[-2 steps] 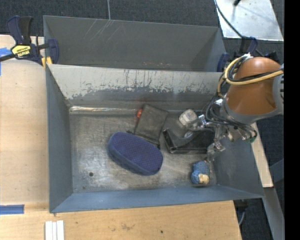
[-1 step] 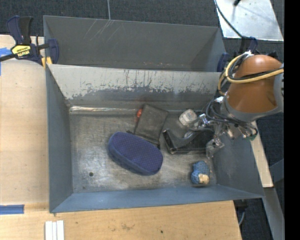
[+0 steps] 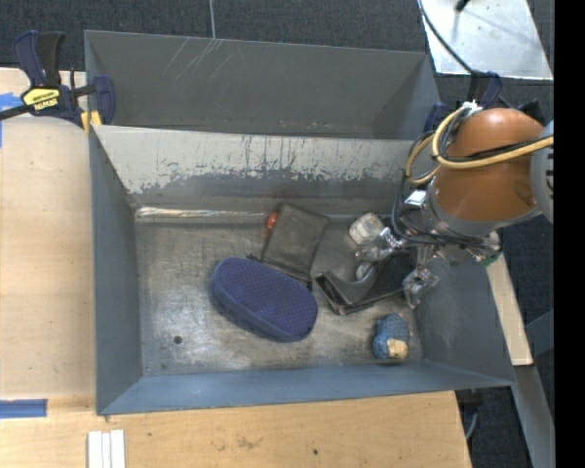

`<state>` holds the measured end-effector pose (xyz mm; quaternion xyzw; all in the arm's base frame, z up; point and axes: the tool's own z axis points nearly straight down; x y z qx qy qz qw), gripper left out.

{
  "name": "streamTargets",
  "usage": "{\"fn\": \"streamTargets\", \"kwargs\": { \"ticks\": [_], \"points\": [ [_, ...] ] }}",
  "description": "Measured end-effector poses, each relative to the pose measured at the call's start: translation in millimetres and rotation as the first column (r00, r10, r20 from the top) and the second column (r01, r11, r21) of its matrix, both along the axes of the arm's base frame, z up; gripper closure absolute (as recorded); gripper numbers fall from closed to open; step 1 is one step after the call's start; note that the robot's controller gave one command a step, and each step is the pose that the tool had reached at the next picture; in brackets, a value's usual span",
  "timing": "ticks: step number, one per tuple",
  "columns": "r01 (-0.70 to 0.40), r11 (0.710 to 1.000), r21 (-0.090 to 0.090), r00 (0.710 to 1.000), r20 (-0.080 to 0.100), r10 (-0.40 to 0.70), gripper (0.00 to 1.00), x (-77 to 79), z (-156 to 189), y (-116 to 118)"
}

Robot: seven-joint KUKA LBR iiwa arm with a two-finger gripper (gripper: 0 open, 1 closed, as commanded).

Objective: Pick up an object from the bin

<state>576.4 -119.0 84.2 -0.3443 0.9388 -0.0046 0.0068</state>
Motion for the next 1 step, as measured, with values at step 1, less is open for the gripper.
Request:
{"fn": "streamTargets", "kwargs": {
  "ticks": [1],
  "points": [
    [0.010, 1.000, 0.002, 1.000, -0.009, -0.010, 1.00, -6.3, 136.9, -6.4]
  ]
}}
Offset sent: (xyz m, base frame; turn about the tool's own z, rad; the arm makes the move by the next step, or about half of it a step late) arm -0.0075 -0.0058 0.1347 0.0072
